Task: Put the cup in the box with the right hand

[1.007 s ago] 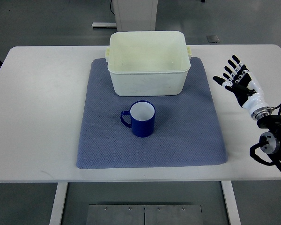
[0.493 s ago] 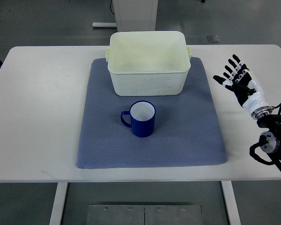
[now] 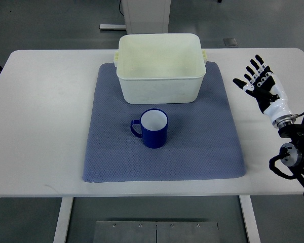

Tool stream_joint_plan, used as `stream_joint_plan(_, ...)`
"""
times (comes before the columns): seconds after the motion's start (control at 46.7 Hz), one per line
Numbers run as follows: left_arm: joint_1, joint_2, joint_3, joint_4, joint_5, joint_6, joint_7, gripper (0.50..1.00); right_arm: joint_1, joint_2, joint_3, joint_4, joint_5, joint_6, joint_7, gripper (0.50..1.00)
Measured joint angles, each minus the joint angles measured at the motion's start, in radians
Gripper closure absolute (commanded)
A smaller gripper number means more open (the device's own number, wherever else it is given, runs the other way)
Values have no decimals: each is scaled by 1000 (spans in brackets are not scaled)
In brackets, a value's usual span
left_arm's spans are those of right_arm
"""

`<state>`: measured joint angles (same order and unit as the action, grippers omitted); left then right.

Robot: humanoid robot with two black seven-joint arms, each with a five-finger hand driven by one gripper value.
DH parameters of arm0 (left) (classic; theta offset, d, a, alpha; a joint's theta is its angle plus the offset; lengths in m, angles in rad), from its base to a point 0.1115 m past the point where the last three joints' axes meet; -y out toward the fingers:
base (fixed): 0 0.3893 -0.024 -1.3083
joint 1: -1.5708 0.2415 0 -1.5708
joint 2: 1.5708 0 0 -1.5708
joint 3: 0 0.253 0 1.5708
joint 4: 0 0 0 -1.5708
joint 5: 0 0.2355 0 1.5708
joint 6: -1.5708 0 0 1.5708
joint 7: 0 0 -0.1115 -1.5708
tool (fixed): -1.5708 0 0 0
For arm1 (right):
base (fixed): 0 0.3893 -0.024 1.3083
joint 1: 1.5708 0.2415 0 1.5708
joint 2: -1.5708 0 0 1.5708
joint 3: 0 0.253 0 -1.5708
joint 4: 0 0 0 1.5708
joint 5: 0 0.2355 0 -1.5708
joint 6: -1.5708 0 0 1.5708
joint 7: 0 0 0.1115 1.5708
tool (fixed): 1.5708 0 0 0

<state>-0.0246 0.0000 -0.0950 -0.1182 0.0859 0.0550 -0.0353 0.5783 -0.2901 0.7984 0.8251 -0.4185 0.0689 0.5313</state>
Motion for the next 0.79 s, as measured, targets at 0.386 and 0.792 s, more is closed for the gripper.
stream_joint_plan(0.386, 0, 0, 0, 0, 0, 0, 0, 500, -1, 2, -1, 0, 0, -1, 9, 500)
stream_joint_plan(0.792, 0, 0, 0, 0, 0, 0, 0, 500, 2, -3, -37, -1, 0, 0, 9, 500)
